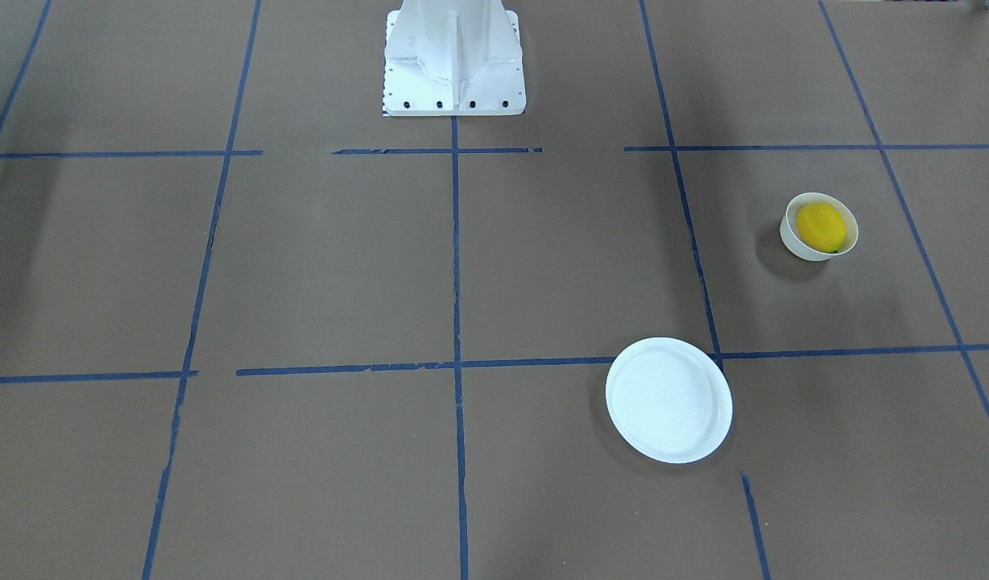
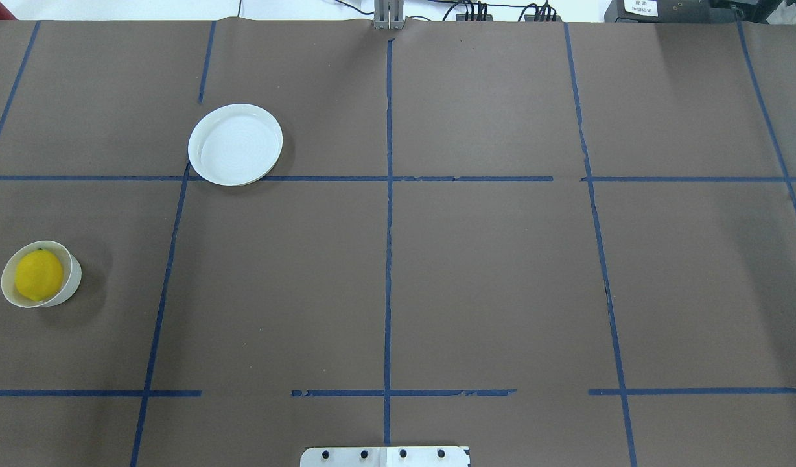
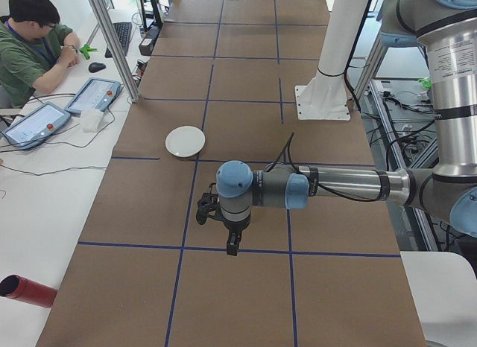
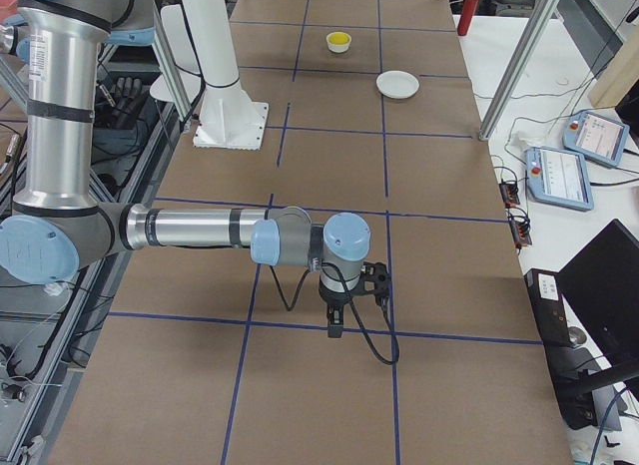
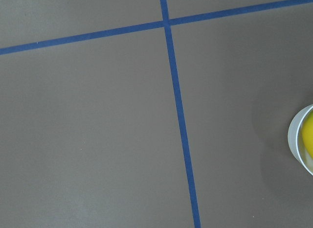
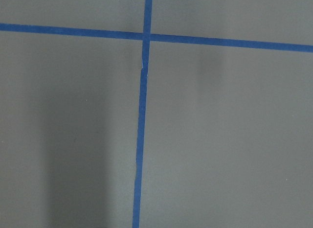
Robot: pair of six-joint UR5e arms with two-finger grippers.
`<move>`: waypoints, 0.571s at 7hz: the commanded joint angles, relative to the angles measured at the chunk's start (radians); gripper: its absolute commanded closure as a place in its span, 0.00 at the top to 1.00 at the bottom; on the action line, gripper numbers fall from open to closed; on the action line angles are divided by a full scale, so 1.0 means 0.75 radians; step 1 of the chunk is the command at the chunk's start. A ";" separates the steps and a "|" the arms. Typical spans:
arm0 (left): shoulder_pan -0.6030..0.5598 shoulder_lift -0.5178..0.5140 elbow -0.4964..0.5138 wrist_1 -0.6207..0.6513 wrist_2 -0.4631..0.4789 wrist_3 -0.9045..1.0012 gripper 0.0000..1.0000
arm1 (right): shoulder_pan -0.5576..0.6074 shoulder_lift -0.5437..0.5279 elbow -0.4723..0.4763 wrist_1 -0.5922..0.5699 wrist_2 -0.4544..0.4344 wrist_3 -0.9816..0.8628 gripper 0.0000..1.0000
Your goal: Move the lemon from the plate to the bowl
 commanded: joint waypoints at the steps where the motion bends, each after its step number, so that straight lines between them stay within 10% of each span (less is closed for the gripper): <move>1: -0.004 -0.005 -0.002 -0.003 -0.004 -0.003 1.00 | 0.000 0.000 0.000 0.000 0.000 0.000 1.00; 4: -0.002 -0.029 0.000 -0.007 0.008 0.009 1.00 | 0.000 0.000 0.000 0.000 0.000 -0.002 1.00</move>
